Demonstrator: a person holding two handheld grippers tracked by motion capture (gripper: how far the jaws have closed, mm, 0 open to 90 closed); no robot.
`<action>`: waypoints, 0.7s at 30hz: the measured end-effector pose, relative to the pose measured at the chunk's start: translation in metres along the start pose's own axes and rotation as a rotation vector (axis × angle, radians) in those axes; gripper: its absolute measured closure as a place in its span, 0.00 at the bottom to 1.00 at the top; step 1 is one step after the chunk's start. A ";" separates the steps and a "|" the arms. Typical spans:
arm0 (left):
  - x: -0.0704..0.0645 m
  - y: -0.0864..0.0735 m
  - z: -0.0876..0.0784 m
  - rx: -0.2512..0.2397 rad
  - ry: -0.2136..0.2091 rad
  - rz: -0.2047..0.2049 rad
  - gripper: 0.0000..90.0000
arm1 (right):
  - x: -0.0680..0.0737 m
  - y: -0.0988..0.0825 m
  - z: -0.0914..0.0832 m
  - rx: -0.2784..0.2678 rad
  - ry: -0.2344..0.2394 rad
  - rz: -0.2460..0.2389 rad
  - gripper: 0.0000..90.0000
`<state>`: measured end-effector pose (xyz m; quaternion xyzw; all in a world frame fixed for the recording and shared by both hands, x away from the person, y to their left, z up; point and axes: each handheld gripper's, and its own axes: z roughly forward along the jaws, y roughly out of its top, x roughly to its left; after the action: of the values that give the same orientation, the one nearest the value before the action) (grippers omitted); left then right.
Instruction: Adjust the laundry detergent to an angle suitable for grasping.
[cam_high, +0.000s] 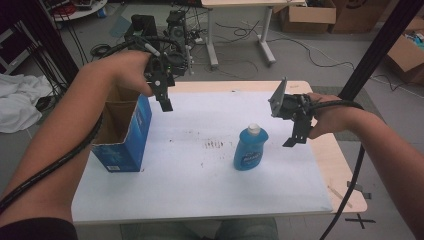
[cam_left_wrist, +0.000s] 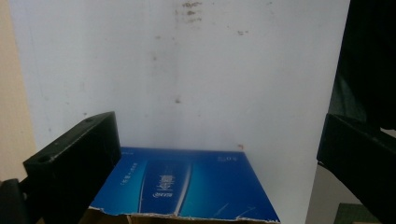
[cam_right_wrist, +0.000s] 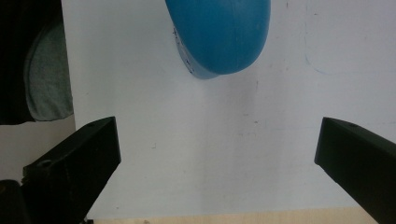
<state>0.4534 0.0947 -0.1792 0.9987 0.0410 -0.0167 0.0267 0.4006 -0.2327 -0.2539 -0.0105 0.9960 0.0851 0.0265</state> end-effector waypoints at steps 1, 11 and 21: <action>0.000 0.000 0.000 0.000 0.000 0.000 0.00 | 0.000 0.000 0.000 0.000 0.000 0.000 0.00; 0.002 -0.005 0.001 0.000 -0.002 -0.013 0.00 | -0.004 0.001 -0.002 -0.001 0.004 -0.004 0.00; -0.003 -0.005 -0.002 -0.002 0.001 -0.014 0.00 | -0.003 0.010 -0.004 -0.013 -0.006 -0.028 0.00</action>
<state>0.4496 0.0995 -0.1770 0.9983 0.0481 -0.0162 0.0278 0.4034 -0.2236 -0.2486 -0.0242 0.9951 0.0911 0.0308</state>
